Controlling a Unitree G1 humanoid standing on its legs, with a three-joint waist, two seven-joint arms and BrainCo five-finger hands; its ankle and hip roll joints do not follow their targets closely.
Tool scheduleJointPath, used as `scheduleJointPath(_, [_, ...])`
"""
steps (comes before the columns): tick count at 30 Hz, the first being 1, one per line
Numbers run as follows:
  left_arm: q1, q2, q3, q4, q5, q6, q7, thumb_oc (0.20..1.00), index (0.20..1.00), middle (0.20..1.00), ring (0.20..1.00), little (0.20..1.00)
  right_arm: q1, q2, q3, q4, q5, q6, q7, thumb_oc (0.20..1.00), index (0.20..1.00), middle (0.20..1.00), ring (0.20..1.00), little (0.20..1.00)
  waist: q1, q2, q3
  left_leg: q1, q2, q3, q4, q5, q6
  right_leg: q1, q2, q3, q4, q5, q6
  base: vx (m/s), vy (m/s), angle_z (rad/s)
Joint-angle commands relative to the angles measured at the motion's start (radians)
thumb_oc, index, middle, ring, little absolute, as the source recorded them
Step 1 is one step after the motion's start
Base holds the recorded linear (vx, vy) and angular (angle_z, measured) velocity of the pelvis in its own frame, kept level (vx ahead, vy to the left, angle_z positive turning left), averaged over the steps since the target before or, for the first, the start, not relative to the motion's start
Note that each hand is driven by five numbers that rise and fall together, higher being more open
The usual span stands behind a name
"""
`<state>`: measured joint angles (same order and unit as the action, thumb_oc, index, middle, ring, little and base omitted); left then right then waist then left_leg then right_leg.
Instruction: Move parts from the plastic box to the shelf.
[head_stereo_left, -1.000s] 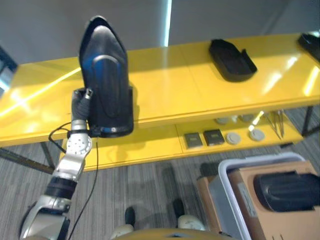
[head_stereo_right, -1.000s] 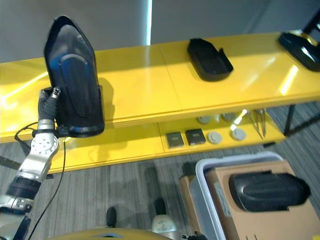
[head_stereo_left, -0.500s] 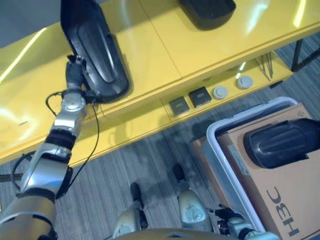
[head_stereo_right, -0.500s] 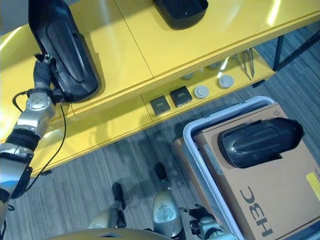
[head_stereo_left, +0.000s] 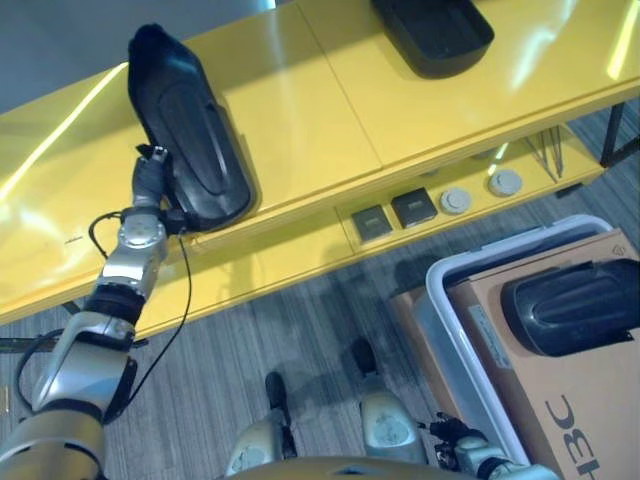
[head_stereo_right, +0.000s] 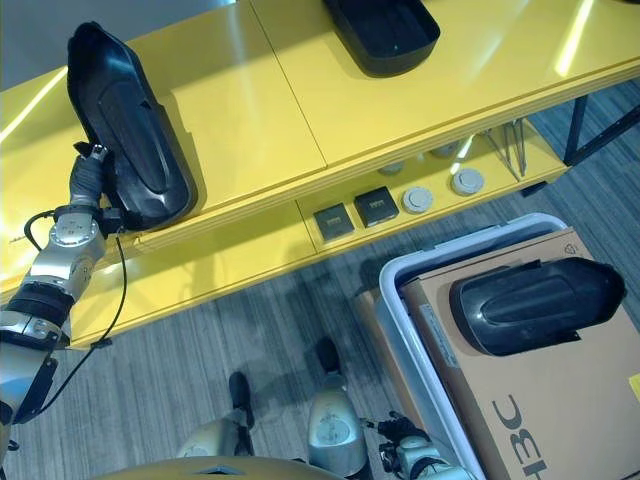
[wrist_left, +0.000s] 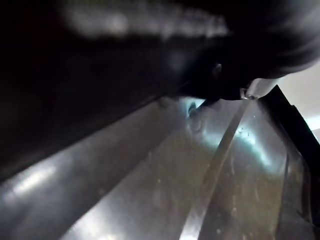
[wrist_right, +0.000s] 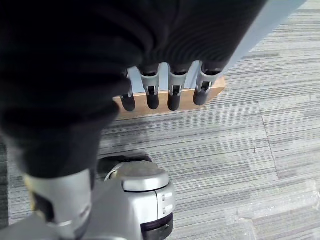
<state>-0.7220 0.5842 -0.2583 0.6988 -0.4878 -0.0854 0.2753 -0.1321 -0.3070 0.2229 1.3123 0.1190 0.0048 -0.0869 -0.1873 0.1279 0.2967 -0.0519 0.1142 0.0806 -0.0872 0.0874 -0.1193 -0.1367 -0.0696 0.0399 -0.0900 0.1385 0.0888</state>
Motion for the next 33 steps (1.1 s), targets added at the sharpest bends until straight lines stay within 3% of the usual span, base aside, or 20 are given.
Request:
scheduleJointPath(1, [-0.086, 0.022, -0.007, 0.081, 0.029, -0.024, 0.002, 0.200, 0.200, 0.200, 0.200, 0.200, 0.002, 0.008, 0.023, 0.053, 0.007, 0.016, 0.008, 1.000, 1.000, 1.000, 1.000, 1.000, -0.013, -0.015, -0.048, 0.029, 0.001, 0.012, 0.000, -0.046, -0.011, 0.010, -0.043, -0.017, 0.004, -0.059, 0.042, 0.00, 0.000, 0.00])
scheduleJointPath(7, [-0.173, 0.001, -0.018, 0.188, -0.008, -0.019, 0.011, 0.200, 0.200, 0.200, 0.200, 0.200, -0.011, 0.010, 0.036, 0.055, 0.019, 0.016, 0.005, 1.000, 1.000, 1.000, 1.000, 1.000, -0.027, -0.016, -0.029, 0.016, 0.003, 0.026, 0.000, -0.042, -0.012, -0.016, -0.038, -0.002, 0.005, -0.049, 0.044, 0.00, -0.001, -0.02])
scheduleJointPath(8, [-0.192, -0.004, -0.020, 0.220, -0.019, -0.019, 0.011, 0.407, 0.407, 0.407, 0.407, 0.407, -0.012, 0.010, 0.036, 0.065, 0.028, 0.020, 0.013, 1.000, 1.000, 1.000, 1.000, 1.000, -0.029, -0.015, -0.026, 0.013, 0.005, 0.029, 0.000, -0.041, -0.013, -0.022, -0.037, 0.002, 0.005, -0.048, 0.044, 0.00, -0.011, -0.07])
scheduleJointPath(13, [-0.243, -0.016, -0.026, 0.311, -0.037, -0.010, 0.013, 0.492, 0.492, 0.492, 0.492, 0.492, -0.021, 0.005, 0.045, 0.078, 0.036, 0.024, 0.023, 1.000, 1.000, 1.000, 1.000, 1.000, -0.033, -0.015, -0.020, 0.004, 0.007, 0.031, 0.000, -0.037, -0.014, -0.037, -0.033, 0.006, 0.005, -0.047, 0.043, 0.00, -0.005, -0.02])
scheduleJointPath(14, [-0.264, -0.013, -0.028, 0.335, -0.041, -0.008, 0.015, 0.686, 0.686, 0.686, 0.686, 0.686, -0.027, 0.003, 0.048, 0.079, 0.038, 0.025, 0.023, 1.000, 1.000, 1.000, 1.000, 1.000, -0.034, -0.015, -0.017, 0.000, 0.008, 0.033, 0.000, -0.035, -0.014, -0.043, -0.031, 0.010, 0.005, -0.044, 0.043, -0.02, -0.013, -0.07])
scheduleJointPath(15, [-0.275, -0.011, -0.030, 0.346, -0.045, -0.007, 0.014, 1.000, 1.000, 1.000, 1.000, 1.000, -0.029, 0.003, 0.049, 0.079, 0.039, 0.025, 0.022, 1.000, 1.000, 1.000, 1.000, 1.000, -0.035, -0.015, -0.016, -0.004, 0.009, 0.035, 0.000, -0.034, -0.015, -0.047, -0.030, 0.012, 0.005, -0.043, 0.043, -0.01, -0.019, -0.13])
scheduleJointPath(25, [-0.301, -0.001, -0.034, 0.417, -0.040, 0.008, -0.004, 1.000, 1.000, 1.000, 1.000, 1.000, -0.027, 0.003, 0.060, 0.084, 0.047, 0.023, 0.024, 1.000, 1.000, 1.000, 1.000, 1.000, -0.039, -0.018, -0.014, -0.007, 0.017, 0.047, 0.000, -0.032, -0.020, -0.055, -0.019, 0.029, 0.003, -0.040, 0.040, 0.00, -0.010, -0.06])
scheduleJointPath(33, [-0.272, -0.110, -0.011, 0.300, -0.150, -0.032, 0.029, 1.000, 1.000, 1.000, 1.000, 1.000, -0.038, 0.003, 0.068, 0.082, 0.031, 0.031, 0.018, 1.000, 1.000, 1.000, 1.000, 1.000, -0.036, -0.009, -0.024, 0.012, 0.015, 0.039, 0.000, -0.038, -0.018, -0.026, -0.022, 0.015, 0.003, -0.051, 0.037, 0.00, 0.002, 0.01])
